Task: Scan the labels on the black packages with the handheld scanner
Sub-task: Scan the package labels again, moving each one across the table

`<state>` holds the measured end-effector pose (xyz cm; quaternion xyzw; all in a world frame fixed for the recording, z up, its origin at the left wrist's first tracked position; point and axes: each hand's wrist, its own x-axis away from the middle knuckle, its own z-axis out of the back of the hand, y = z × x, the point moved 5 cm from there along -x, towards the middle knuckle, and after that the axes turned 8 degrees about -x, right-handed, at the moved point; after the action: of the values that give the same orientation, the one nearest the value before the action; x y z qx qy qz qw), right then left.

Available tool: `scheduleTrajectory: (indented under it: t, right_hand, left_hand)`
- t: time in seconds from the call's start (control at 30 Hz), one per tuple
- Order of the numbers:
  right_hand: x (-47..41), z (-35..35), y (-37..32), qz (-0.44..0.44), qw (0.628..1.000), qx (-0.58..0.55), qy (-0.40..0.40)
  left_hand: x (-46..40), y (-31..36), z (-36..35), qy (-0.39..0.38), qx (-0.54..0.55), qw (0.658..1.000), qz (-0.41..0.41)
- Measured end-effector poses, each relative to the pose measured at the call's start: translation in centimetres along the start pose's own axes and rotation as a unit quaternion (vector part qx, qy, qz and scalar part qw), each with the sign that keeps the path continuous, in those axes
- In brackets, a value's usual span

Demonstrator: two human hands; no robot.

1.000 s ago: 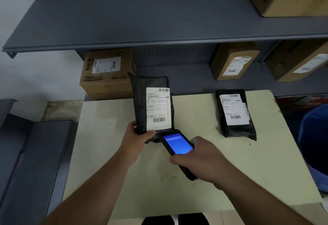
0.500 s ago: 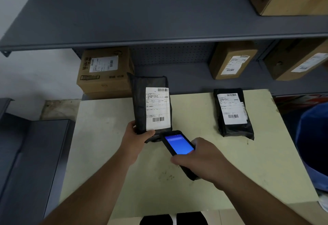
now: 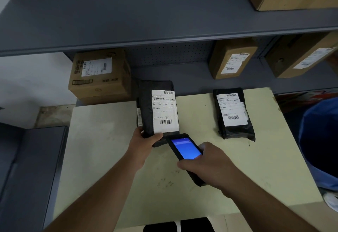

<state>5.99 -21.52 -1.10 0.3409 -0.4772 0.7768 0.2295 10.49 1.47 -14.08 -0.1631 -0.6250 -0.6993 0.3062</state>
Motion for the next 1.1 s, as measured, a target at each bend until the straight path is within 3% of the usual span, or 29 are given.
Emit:
scheduleTrajectory:
  t: [0.43, 1.1]
  right_hand:
    - [-1.4, 5.8, 2.1, -0.014, 0.999, -0.028, 0.024]
    - [-3.4, 11.9, 5.8, -0.048, 0.996, -0.07, 0.032]
  left_hand:
    - [-1.7, -0.5, -10.1, -0.068, -0.047, 0.995, 0.059]
    - [-2.9, -0.8, -18.1, -0.046, -0.114, 0.985, 0.119]
